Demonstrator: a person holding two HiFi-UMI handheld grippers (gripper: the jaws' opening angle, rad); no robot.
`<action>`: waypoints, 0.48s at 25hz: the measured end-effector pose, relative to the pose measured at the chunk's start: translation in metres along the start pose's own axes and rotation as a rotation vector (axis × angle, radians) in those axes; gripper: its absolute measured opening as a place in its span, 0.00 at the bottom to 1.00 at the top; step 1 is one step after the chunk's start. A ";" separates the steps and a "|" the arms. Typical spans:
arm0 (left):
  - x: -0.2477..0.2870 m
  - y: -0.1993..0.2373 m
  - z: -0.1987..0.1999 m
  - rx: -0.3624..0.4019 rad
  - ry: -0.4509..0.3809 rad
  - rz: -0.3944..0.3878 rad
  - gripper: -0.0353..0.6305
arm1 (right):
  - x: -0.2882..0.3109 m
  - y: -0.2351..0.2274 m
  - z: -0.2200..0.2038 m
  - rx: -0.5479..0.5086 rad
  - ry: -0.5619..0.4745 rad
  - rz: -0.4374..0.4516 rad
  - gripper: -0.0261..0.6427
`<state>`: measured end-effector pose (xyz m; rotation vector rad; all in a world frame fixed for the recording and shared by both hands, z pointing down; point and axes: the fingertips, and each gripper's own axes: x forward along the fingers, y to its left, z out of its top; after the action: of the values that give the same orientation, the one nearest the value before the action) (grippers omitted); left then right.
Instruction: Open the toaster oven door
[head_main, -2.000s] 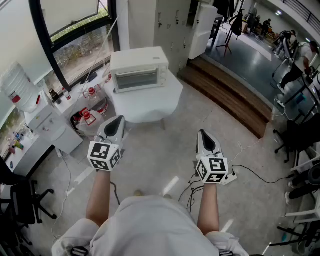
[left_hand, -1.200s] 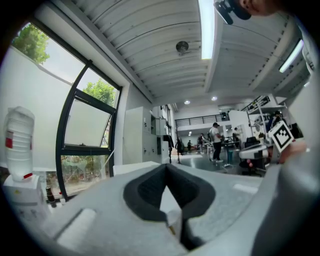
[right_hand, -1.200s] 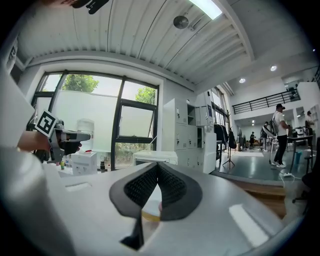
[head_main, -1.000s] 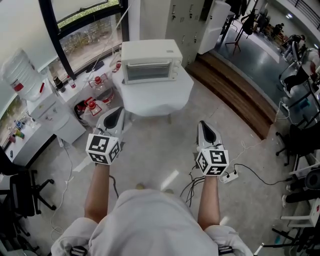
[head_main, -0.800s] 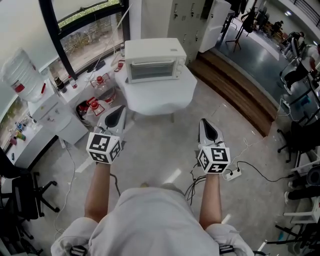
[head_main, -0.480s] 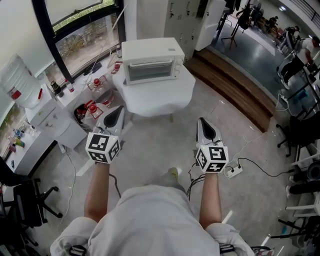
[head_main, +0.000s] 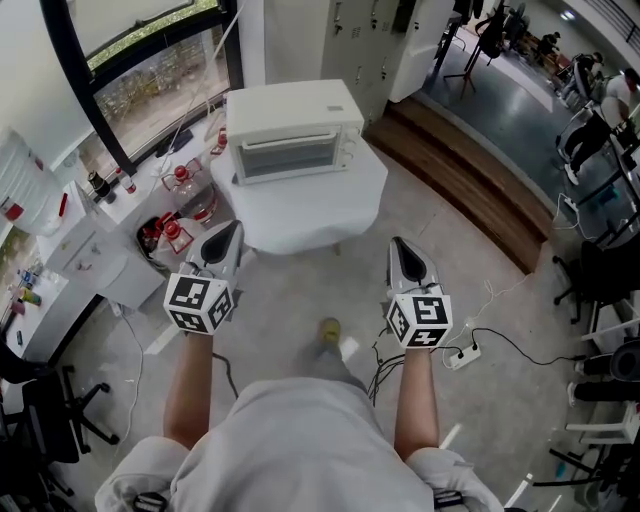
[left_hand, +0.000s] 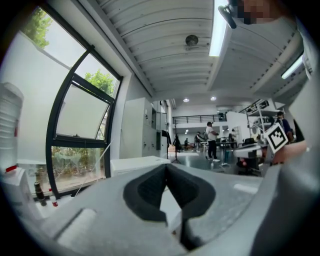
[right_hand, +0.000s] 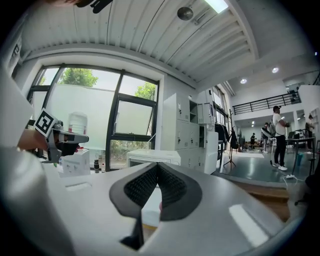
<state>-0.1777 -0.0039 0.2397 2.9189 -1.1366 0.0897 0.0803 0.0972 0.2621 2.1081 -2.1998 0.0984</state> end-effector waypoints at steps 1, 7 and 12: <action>0.012 0.004 -0.003 0.003 0.008 0.006 0.05 | 0.012 -0.007 -0.003 0.017 0.003 0.010 0.04; 0.089 0.029 -0.024 -0.018 0.033 0.066 0.05 | 0.088 -0.061 -0.022 0.035 0.025 0.065 0.04; 0.156 0.047 -0.037 -0.020 0.078 0.115 0.05 | 0.162 -0.102 -0.031 0.025 0.056 0.130 0.04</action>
<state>-0.0962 -0.1429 0.2852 2.8035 -1.2845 0.1901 0.1762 -0.0645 0.3088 1.9475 -2.3131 0.1921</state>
